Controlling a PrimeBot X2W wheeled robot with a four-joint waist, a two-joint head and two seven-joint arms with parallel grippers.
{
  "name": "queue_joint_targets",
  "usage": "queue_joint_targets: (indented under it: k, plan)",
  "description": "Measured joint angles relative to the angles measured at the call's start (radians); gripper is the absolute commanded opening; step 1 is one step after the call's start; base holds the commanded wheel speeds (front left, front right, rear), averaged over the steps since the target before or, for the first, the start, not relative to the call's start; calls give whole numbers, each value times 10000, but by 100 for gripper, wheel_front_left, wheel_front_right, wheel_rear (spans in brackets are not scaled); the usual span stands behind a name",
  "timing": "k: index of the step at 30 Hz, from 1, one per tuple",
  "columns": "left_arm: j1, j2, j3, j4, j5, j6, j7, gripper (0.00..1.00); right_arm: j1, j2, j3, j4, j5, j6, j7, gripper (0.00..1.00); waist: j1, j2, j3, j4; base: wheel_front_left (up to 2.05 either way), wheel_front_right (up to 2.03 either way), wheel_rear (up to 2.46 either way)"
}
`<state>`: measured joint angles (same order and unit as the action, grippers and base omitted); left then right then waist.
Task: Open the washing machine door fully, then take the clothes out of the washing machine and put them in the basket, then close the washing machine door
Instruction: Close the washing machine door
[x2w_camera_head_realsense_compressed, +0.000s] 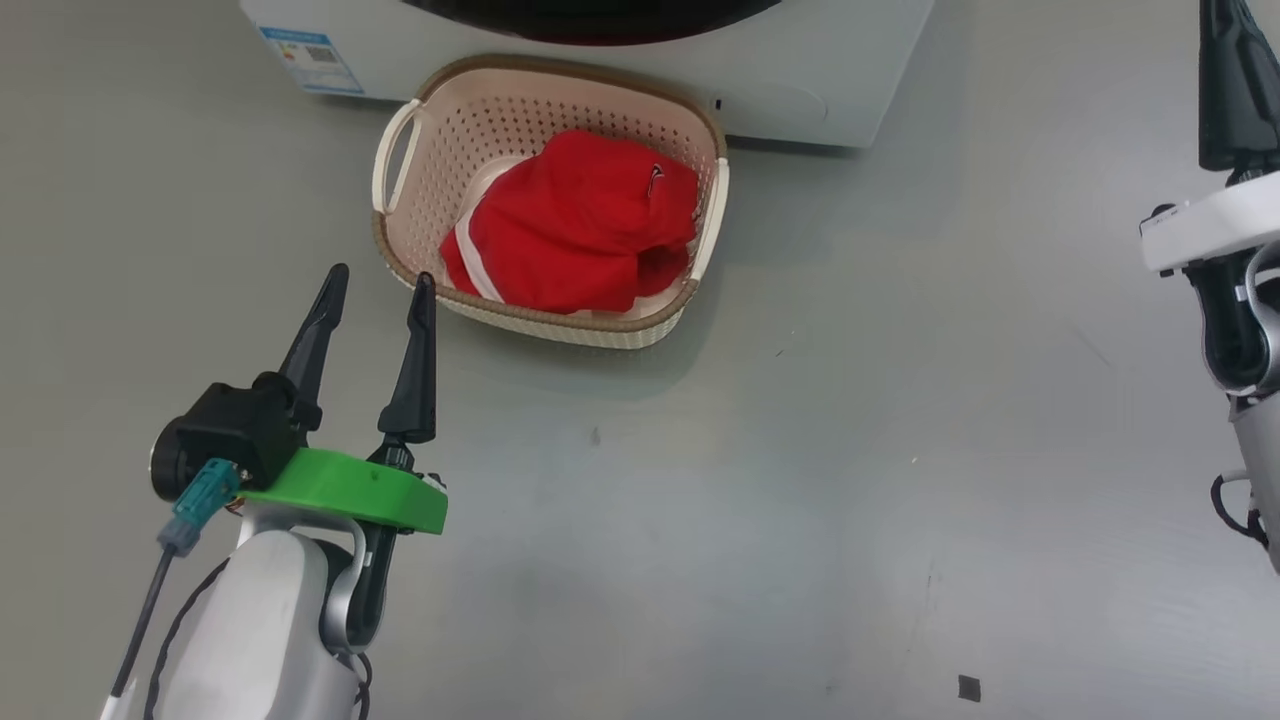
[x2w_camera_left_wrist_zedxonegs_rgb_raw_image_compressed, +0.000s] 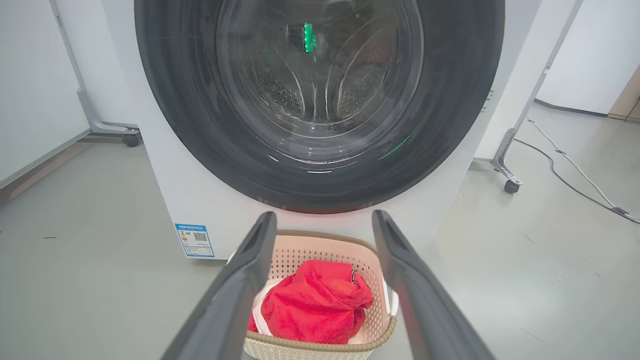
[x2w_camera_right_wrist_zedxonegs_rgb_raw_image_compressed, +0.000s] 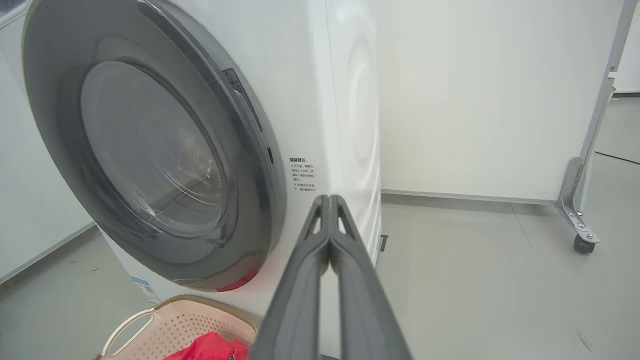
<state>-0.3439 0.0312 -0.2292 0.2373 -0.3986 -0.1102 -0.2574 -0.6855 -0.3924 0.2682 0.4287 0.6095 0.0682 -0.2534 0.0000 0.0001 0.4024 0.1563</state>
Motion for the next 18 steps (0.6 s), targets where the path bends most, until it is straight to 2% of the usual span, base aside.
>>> queue_joint_targets:
  k: [6,18]
  plan:
    - [291,96,224,52,21,-6,0,100,1074,351,-581,-282,146,-92,0,0,0,0,-606,-594,0,0,0]
    - [825,142,422,73,44,-21,0,100,3219,794,-1012,-765,111,-90,0,0,-1,0,-1633,-1582,0,0,0]
